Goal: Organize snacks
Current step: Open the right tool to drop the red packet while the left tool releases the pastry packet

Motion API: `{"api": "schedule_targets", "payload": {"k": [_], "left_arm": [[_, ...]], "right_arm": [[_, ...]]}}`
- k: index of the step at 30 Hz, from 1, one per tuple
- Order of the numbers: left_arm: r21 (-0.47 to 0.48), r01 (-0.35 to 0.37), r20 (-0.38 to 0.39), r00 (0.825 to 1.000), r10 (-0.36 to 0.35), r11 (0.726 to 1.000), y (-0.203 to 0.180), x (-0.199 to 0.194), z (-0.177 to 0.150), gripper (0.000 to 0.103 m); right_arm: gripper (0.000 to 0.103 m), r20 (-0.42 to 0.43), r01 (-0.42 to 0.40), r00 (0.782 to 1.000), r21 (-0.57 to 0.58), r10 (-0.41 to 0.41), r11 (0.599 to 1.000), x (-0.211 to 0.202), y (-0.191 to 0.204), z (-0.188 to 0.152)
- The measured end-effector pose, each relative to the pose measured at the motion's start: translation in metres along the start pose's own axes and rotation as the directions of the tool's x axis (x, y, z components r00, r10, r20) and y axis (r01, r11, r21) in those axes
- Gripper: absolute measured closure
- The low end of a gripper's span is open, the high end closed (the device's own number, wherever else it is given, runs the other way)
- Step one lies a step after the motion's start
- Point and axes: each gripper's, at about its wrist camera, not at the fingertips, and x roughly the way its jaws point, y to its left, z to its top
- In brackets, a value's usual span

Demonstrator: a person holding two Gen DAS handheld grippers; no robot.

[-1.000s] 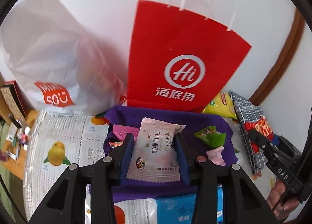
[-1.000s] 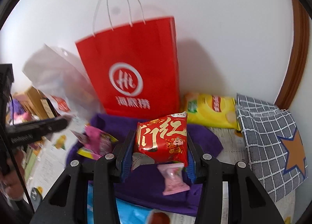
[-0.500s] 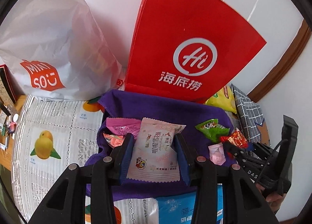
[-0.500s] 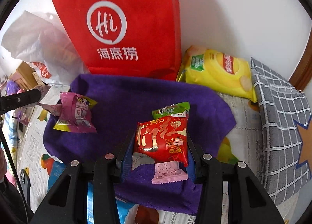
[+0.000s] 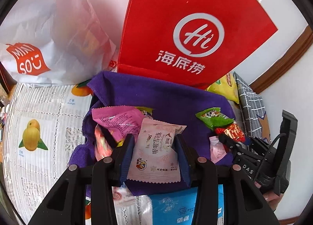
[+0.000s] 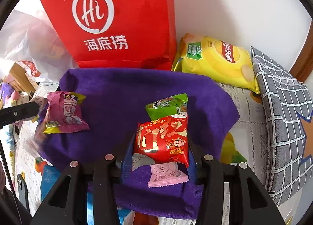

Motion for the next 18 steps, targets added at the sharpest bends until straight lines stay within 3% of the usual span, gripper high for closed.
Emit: {"api": "schedule_targets", "payload": {"k": [8, 10, 15, 18], "left_arm": [[-0.039, -0.014, -0.035, 0.999, 0.013, 0.999, 0.005, 0.011, 0.001, 0.061], [-0.040, -0.012, -0.033, 0.999, 0.011, 0.999, 0.005, 0.011, 0.001, 0.061], [-0.034, -0.016, -0.038, 0.999, 0.015, 0.999, 0.003, 0.013, 0.002, 0.061], [-0.022, -0.010, -0.038, 0.999, 0.009, 1.000, 0.001, 0.013, 0.002, 0.060]], "right_arm": [[0.054, -0.024, 0.001, 1.000, 0.032, 0.000, 0.999, 0.006, -0.006, 0.001], [0.046, -0.029, 0.006, 1.000, 0.025, -0.005, 1.000, 0.006, -0.004, 0.002], [0.036, 0.006, -0.022, 1.000, 0.003, 0.022, 1.000, -0.004, 0.005, 0.002], [0.036, 0.050, -0.024, 0.998, -0.006, 0.024, 1.000, -0.015, 0.009, 0.004]]}}
